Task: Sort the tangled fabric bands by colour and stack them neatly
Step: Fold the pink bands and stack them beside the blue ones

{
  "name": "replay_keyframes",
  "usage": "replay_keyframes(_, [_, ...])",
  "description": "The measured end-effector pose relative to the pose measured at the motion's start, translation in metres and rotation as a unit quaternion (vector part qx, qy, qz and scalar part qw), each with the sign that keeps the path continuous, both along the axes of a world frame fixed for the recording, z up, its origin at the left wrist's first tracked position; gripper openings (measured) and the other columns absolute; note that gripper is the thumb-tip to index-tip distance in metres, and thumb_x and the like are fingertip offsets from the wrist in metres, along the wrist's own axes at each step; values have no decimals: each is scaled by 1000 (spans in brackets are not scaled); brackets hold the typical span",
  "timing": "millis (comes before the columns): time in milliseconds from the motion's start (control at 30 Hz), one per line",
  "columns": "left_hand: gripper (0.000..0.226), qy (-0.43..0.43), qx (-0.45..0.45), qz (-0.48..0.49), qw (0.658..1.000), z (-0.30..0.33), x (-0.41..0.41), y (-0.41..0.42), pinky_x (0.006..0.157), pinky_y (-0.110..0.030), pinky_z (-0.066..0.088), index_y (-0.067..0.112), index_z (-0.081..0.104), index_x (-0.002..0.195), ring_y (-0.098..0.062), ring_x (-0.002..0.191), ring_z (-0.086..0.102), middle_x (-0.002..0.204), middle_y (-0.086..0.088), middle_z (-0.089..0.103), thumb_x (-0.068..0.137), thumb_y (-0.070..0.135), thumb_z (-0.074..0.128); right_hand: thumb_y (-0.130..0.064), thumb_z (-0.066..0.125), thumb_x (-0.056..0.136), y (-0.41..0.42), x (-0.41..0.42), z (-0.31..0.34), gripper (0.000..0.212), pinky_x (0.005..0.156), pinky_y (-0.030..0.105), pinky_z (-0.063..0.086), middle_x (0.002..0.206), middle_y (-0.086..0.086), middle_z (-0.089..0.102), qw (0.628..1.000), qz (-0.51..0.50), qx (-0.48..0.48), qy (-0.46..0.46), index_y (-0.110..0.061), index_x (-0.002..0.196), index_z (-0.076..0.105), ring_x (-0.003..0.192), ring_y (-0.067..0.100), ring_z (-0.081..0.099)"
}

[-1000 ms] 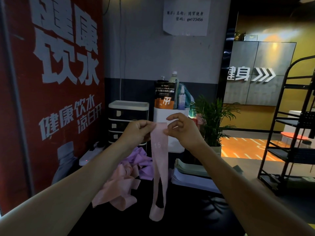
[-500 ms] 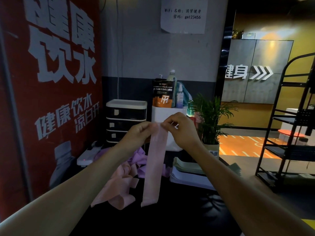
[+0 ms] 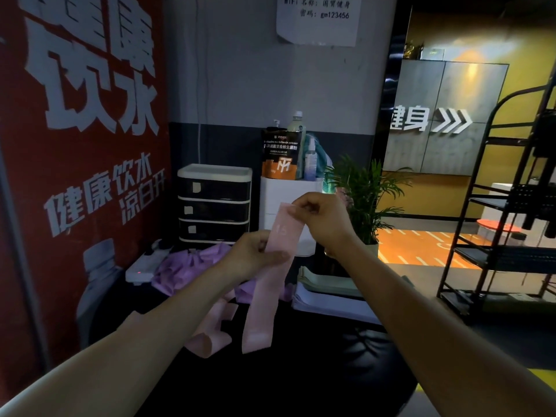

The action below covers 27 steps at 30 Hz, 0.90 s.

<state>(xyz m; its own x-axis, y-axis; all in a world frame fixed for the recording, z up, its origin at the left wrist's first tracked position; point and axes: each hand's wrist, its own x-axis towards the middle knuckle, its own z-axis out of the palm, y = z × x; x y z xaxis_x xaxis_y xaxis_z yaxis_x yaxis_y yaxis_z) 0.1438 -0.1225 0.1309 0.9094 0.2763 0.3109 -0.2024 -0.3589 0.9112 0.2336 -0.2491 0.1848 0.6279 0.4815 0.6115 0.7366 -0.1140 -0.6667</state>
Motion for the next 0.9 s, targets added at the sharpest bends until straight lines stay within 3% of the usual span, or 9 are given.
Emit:
replay_keyframes(133, [27,79,77,2,994,-35,-1,-2,63,-10,48,15,60,98,-8,77,57,83,6,62,79,-3,69,-9,66,85,-19,6,-9,10,84,39,55,88,15,67,996,-60,28,63,0,89,70,81,23,65])
replay_keyframes(233, [35,136,144,-12,980,-54,-6,8,65,-8,43,10,63,110,-8,86,57,90,3,63,78,1,71,0,53,92,-37,9,-24,18,64,14,51,93,33,57,976,-76,108,172,17,94,61,61,11,61])
replay_keyframes(300, [27,190,178,-16,965,-63,-11,18,64,-11,42,11,65,104,-4,80,58,85,4,62,78,7,72,-4,59,89,-51,24,-41,13,50,15,44,76,14,60,963,-121,103,218,2,80,66,64,18,56])
replay_keyframes(400, [15,267,220,26,938,-73,-15,33,57,-19,36,13,62,77,-11,68,50,74,1,54,79,22,74,-12,67,85,-73,44,-72,10,64,34,53,74,9,63,941,-181,107,263,-11,75,67,69,25,57])
replay_keyframes(500, [35,277,168,71,943,-76,-14,42,53,-24,31,17,45,63,-12,62,42,68,2,43,79,29,74,-14,68,85,-90,51,-101,12,68,34,44,71,11,60,919,-214,121,307,-3,88,69,61,21,50])
replay_keyframes(567, [26,281,115,92,948,-80,-10,47,56,-26,36,16,51,70,-14,68,48,74,0,51,80,26,73,-15,68,85,-100,53,-119,17,61,33,41,72,12,59,914,-238,112,308,0,94,70,57,20,46])
replay_keyframes(733, [13,214,-186,119,952,-101,9,37,59,-22,54,14,60,98,-13,83,58,91,-2,61,87,9,64,-20,68,84,-123,63,-166,19,62,27,39,70,8,60,887,-290,110,342,-1,82,71,67,20,55])
replay_keyframes(800, [6,182,-203,138,952,-114,21,23,51,-15,51,12,61,93,-10,74,56,85,-2,60,89,9,61,-23,66,87,-132,62,-184,24,61,26,37,72,9,61,886,-310,77,336,-4,72,69,79,27,58])
replay_keyframes(900, [8,152,-137,177,963,-141,39,6,41,-11,43,6,63,96,-9,55,50,71,-3,57,90,11,61,-22,65,87,-146,58,-204,29,71,35,42,90,22,69,884,-344,44,314,7,86,70,91,36,62])
